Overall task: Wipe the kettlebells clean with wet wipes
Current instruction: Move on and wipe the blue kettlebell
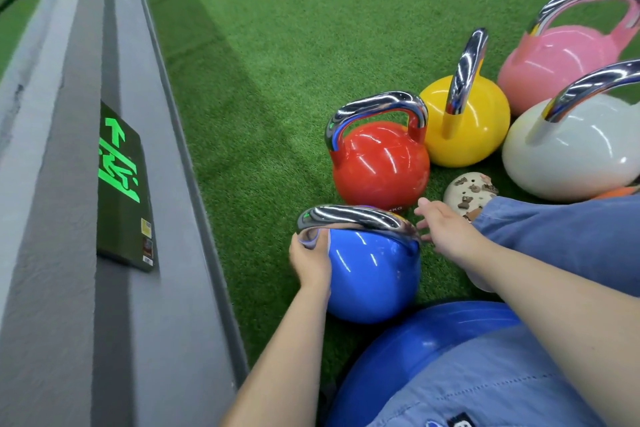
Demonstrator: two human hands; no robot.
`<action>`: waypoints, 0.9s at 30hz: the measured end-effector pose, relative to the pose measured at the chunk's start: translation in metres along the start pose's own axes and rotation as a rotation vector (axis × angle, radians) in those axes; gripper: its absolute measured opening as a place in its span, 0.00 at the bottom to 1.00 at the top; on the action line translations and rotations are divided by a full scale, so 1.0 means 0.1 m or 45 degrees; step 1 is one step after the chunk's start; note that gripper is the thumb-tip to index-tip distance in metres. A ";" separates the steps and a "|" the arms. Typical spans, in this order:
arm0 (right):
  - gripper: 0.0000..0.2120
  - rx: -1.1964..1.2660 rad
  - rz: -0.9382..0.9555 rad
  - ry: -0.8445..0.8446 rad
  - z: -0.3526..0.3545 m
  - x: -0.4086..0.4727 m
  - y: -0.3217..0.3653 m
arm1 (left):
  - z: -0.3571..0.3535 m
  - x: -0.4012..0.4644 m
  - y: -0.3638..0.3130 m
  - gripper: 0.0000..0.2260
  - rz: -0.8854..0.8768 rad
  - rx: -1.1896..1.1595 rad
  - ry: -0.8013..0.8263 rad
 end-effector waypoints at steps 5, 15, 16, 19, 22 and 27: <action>0.22 0.006 0.013 0.002 -0.05 -0.03 0.01 | -0.18 0.23 -0.03 0.20 0.054 -0.105 0.599; 0.19 0.181 -0.044 -0.063 0.15 0.01 0.00 | -0.45 -0.16 -0.91 0.20 -0.102 0.979 1.599; 0.19 0.198 -0.058 -0.068 0.16 0.02 0.00 | -0.52 -0.27 -0.98 0.19 -0.161 1.130 1.646; 0.23 0.240 -0.117 -0.075 0.17 0.05 -0.01 | -0.74 -0.50 -1.12 0.11 -0.361 1.635 1.604; 0.26 0.259 -0.162 -0.087 0.22 0.04 -0.03 | -1.02 -0.75 -1.12 0.20 -0.573 1.942 1.541; 0.26 0.272 -0.185 -0.102 0.27 0.01 -0.04 | -1.44 -1.25 -0.91 0.27 -1.037 2.544 1.295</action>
Point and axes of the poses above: each hand's wrist, its own x-axis towards the middle knuckle, its own z-axis out of the back of the hand, y = z × x, the point moved 8 cm from there along x, towards the middle knuckle, and after that the axes turned 4 degrees about -x, right-handed, at the moved point
